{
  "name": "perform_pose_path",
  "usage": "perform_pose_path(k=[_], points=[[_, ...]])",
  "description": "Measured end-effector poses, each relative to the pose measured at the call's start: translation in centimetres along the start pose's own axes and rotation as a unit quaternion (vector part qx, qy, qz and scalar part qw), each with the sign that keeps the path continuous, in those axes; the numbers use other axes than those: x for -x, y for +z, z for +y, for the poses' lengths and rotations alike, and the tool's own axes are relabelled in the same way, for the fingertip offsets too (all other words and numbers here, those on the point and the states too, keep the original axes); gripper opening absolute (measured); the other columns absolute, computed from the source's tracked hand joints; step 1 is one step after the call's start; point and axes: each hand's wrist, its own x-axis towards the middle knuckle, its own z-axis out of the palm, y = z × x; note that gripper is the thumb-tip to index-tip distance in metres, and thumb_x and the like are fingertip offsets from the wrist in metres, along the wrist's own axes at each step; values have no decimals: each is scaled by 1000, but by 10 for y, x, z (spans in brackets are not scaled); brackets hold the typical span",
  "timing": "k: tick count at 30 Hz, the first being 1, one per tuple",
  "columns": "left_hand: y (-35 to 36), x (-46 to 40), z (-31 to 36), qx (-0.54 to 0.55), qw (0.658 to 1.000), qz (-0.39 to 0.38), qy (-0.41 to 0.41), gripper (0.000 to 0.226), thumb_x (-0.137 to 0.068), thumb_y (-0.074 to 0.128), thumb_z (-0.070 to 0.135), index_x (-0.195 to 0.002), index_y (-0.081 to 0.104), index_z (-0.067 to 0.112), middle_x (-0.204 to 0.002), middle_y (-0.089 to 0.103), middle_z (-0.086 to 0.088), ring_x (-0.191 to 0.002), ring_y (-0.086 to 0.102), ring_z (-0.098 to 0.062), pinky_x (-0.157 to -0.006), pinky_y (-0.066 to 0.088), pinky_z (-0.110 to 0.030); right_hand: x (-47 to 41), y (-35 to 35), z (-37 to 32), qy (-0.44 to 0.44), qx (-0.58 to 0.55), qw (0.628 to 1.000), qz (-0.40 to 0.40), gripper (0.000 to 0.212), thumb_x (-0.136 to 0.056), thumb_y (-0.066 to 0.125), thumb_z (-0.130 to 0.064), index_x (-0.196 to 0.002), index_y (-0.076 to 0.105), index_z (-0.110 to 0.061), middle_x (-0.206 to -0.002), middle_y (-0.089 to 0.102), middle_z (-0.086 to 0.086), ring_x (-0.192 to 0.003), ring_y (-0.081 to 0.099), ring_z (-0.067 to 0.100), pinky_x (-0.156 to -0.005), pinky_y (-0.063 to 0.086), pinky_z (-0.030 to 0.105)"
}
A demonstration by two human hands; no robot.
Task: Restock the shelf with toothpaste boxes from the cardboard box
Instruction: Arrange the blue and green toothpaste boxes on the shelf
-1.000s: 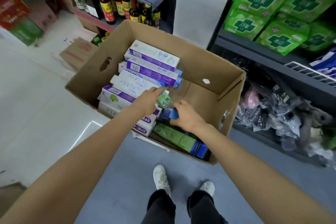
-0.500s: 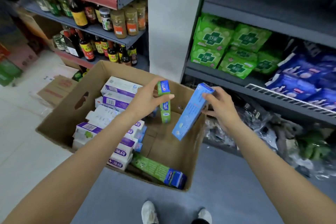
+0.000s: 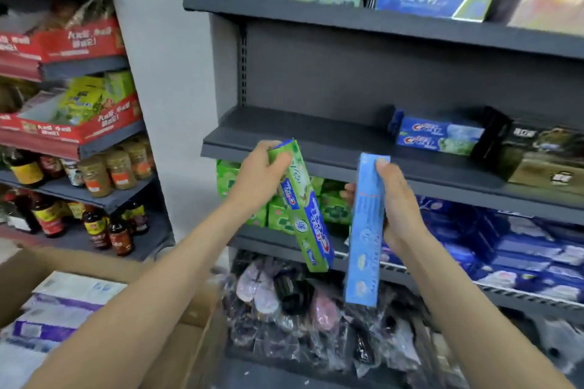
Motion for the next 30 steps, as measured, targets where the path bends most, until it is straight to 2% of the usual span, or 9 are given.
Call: perform_pose_path(k=[3,8,14,17,21,24,25,28,30], points=[[49,-19,33,53,998,-32,-20,16,-92,50,16,-107,56,16,-78,60,1,-65,59,-10,-51,52,-22,-16,-48,-32,-18,35,999,30,24,-95,45,-43,-93,50,-19,-76,66,9,-61,64,21,-62,52,33],[126,-60,70,193,979,-47,-48,10,-89,51,5,-84,56,11,-74,59,-4,-65,61,-14,-79,55,-37,-58,-115,-68,-36,69,996,41,20,-86,63,-37,-93,55,-21,-66,61,-2,-56,60,15,-51,49,27],[185,-124,64,331,941,-56,-41,14,-89,47,0,-103,49,-2,-81,62,-12,-70,65,-19,-81,54,-41,-118,-160,-82,-80,211,973,54,36,-70,82,-17,-98,59,-15,-82,66,-5,-61,60,3,-54,45,16],[210,-153,59,404,911,-74,-25,8,-91,45,-3,-98,47,1,-87,61,-14,-80,64,-22,-84,53,-40,-158,-173,-86,-126,348,925,84,54,-63,85,-17,-108,55,-21,-94,63,-3,-82,60,14,-73,48,30],[236,-185,58,486,868,-94,-46,12,-90,44,-6,-87,47,5,-89,60,-14,-86,63,-24,-80,55,-37,-197,-180,-105,-155,519,828,143,53,-62,83,-26,-104,53,-13,-99,62,6,-93,58,29,-76,48,36],[252,-199,56,534,836,-69,-108,16,-89,51,-5,-86,41,9,-88,62,-14,-84,64,-22,-86,54,-41,-214,-184,-118,-170,566,793,147,57,-64,82,-29,-108,51,-11,-103,61,9,-97,57,32,-79,49,39],[256,-202,55,522,841,-76,-119,17,-89,53,-3,-86,42,9,-90,62,-14,-85,64,-22,-89,52,-42,-218,-185,-121,-168,580,784,146,58,-65,82,-30,-109,50,-11,-104,61,9,-99,57,32,-79,48,38],[261,-216,47,355,914,-153,-126,10,-87,62,5,-93,55,9,-97,66,-13,-88,66,-23,-83,56,-34,-232,-191,-129,-146,620,757,145,57,-67,79,-31,-111,46,-17,-106,61,7,-97,59,31,-78,50,37],[264,-224,43,318,926,-162,-120,12,-84,66,8,-95,60,7,-99,68,-11,-88,67,-20,-79,58,-27,-240,-196,-133,-126,633,752,133,61,-70,79,-31,-118,43,-17,-110,61,8,-98,59,31,-80,51,39]])
